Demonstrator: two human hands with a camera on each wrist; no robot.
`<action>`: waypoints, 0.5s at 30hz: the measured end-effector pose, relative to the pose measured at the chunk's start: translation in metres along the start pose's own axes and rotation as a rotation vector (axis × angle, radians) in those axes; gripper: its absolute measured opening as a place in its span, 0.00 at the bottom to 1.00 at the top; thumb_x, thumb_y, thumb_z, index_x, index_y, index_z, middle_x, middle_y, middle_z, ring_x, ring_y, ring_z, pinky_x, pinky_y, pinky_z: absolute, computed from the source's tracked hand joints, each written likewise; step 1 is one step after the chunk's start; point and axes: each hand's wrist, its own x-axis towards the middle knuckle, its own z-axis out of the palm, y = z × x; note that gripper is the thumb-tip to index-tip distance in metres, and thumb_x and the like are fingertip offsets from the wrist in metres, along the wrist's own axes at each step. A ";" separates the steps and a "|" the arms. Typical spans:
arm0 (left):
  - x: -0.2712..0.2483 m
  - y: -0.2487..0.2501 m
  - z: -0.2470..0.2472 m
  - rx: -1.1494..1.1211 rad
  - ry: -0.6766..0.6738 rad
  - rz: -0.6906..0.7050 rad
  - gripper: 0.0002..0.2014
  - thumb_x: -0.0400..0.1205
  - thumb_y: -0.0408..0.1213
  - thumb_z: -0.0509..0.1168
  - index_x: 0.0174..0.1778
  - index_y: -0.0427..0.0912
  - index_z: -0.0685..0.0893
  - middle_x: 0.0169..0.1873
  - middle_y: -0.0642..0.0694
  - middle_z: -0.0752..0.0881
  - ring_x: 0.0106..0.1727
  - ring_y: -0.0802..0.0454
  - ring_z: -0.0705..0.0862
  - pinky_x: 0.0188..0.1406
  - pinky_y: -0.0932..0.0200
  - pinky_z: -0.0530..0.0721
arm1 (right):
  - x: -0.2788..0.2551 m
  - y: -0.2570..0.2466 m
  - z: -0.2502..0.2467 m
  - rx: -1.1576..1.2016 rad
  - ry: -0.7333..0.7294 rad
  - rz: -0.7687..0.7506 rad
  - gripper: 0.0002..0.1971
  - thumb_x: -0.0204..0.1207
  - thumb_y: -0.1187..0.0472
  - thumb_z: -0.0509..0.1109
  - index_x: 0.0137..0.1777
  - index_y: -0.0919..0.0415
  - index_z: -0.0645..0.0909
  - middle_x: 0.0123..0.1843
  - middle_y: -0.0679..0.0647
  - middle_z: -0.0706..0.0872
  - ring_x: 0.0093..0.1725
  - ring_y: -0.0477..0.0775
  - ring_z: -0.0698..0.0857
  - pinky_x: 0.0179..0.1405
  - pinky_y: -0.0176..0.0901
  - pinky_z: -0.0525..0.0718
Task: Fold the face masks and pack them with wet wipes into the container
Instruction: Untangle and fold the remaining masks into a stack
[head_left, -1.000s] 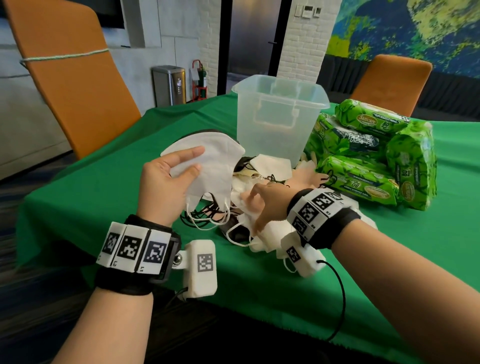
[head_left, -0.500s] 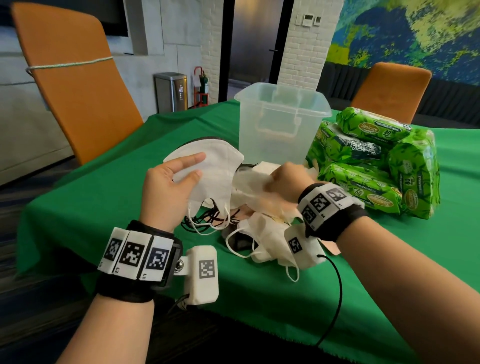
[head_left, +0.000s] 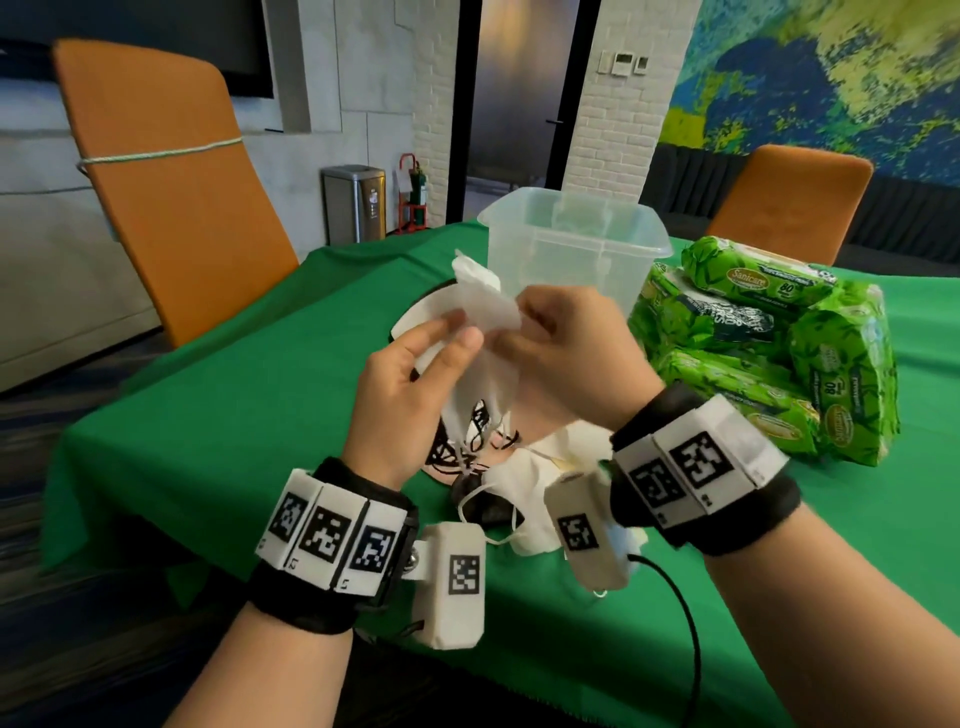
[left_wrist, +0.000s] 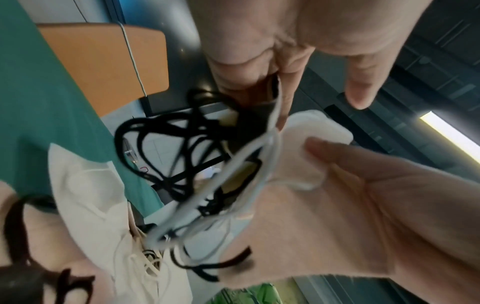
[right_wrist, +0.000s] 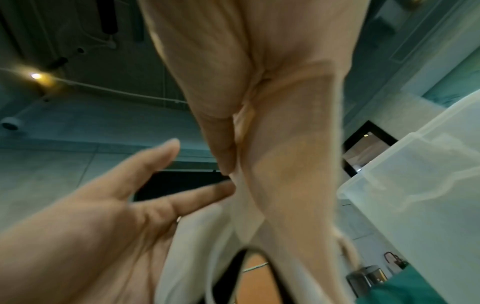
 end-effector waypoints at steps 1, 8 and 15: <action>-0.002 0.001 0.002 -0.038 -0.035 0.023 0.18 0.68 0.55 0.68 0.52 0.55 0.84 0.53 0.58 0.88 0.58 0.67 0.83 0.56 0.73 0.77 | -0.003 -0.004 0.004 -0.002 -0.029 -0.026 0.10 0.73 0.59 0.72 0.33 0.59 0.76 0.25 0.47 0.71 0.26 0.45 0.68 0.28 0.30 0.67; 0.001 -0.011 -0.001 -0.075 0.005 0.021 0.12 0.70 0.51 0.70 0.47 0.53 0.88 0.46 0.50 0.91 0.53 0.52 0.88 0.56 0.56 0.83 | -0.010 -0.003 0.007 0.089 -0.277 -0.014 0.17 0.64 0.65 0.78 0.54 0.58 0.83 0.40 0.47 0.84 0.28 0.35 0.77 0.31 0.28 0.73; 0.005 -0.020 -0.013 -0.003 0.053 0.026 0.09 0.78 0.41 0.61 0.47 0.51 0.86 0.44 0.45 0.90 0.50 0.45 0.88 0.52 0.50 0.85 | -0.006 0.014 -0.009 -0.003 -0.215 0.087 0.06 0.68 0.70 0.71 0.35 0.59 0.82 0.29 0.53 0.79 0.34 0.52 0.74 0.31 0.44 0.74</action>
